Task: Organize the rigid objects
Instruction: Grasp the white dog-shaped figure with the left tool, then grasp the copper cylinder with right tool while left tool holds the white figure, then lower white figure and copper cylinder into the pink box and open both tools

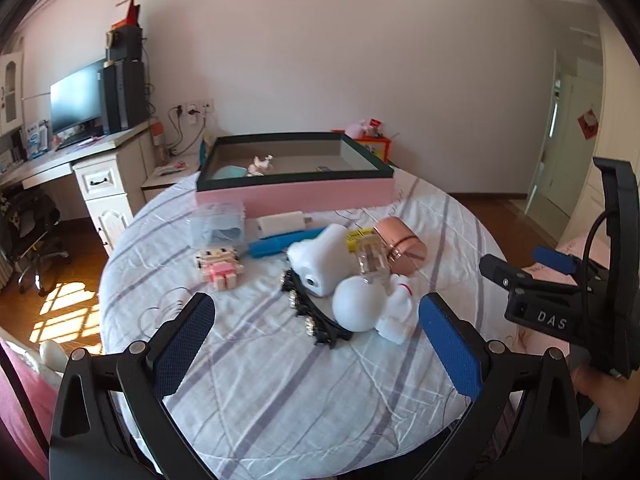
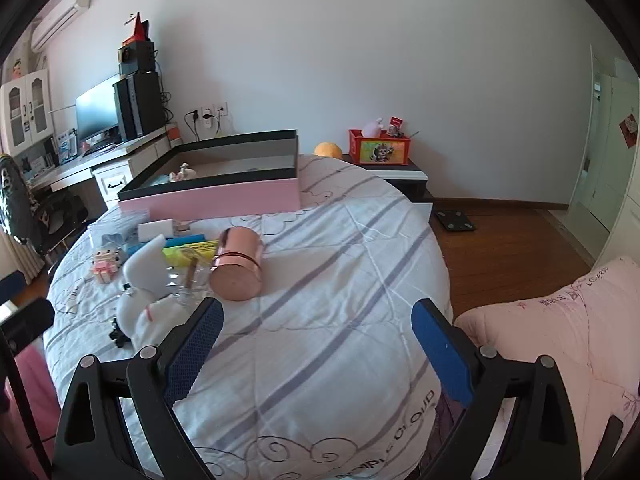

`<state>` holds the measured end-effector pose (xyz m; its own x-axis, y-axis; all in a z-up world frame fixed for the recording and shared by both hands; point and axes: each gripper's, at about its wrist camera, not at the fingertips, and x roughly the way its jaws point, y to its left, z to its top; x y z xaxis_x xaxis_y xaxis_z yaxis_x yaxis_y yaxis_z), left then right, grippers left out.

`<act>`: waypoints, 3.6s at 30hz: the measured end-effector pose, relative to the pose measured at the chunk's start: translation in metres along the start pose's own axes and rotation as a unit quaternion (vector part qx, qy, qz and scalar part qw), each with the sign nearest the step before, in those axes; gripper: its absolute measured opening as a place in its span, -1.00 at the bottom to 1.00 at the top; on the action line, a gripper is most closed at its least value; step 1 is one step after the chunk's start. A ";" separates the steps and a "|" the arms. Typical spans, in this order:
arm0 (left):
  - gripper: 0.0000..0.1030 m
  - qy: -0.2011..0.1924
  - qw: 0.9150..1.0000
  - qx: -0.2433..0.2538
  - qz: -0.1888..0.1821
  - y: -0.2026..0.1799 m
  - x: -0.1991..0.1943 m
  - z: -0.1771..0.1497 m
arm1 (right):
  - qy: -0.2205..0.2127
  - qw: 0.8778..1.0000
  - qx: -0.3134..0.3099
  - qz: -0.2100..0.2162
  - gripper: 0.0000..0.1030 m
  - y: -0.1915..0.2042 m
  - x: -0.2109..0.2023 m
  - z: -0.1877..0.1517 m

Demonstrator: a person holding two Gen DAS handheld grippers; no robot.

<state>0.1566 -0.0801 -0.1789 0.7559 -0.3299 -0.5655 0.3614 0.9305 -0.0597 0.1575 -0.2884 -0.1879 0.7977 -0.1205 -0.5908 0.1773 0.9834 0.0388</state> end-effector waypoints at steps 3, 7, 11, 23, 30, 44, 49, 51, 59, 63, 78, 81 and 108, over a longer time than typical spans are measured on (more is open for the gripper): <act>1.00 0.026 0.999 0.013 -0.015 -0.016 0.024 -0.003 | 0.015 1.000 0.018 -0.006 0.87 -0.019 0.011 -0.005; 1.00 0.051 0.998 0.018 -0.022 -0.026 0.050 -0.003 | 0.032 0.999 0.033 -0.003 0.87 -0.035 0.026 -0.009; 1.00 0.073 0.997 0.021 -0.020 -0.031 0.071 -0.004 | 0.044 0.998 0.037 0.006 0.87 -0.041 0.042 -0.008; 0.40 0.069 0.997 0.027 -0.036 -0.023 0.074 0.001 | 0.059 0.997 0.024 0.045 0.87 -0.022 0.073 0.008; 0.40 0.031 0.999 0.003 -0.019 0.012 0.046 0.015 | 0.058 0.995 -0.007 0.076 0.87 0.015 0.085 0.027; 0.40 0.022 0.999 -0.035 0.029 0.072 0.052 0.023 | 0.095 0.991 -0.038 0.091 0.83 0.044 0.122 0.045; 0.40 0.024 0.999 -0.040 0.027 0.080 0.057 0.025 | 0.115 0.984 -0.032 0.132 0.21 0.041 0.136 0.046; 0.40 0.023 0.999 -0.041 0.028 0.082 0.058 0.026 | 0.111 0.984 -0.035 0.137 0.21 0.040 0.134 0.047; 0.40 0.006 0.999 -0.030 0.022 0.079 0.057 0.046 | 0.070 0.986 -0.033 0.146 0.19 0.039 0.108 0.057; 0.40 -0.009 1.000 -0.019 0.016 0.076 0.058 0.065 | 0.048 0.986 -0.045 0.153 0.09 0.042 0.094 0.072; 0.40 0.001 0.999 0.033 -0.003 0.070 0.132 0.160 | -0.005 0.983 -0.103 0.149 0.08 0.064 0.115 0.153; 0.40 0.029 0.999 0.029 -0.005 0.077 0.166 0.182 | 0.003 0.983 -0.109 0.146 0.08 0.069 0.140 0.177; 0.79 0.054 0.997 -0.004 0.056 0.118 0.203 0.212 | 0.059 0.983 -0.073 0.158 0.64 0.100 0.219 0.201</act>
<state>0.4685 -0.0709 -0.1263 0.7272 -0.2057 -0.6548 0.2736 0.9618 0.0016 0.4661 -0.2436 -0.1518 0.7262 0.2024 -0.6570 -0.1607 0.9792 0.1240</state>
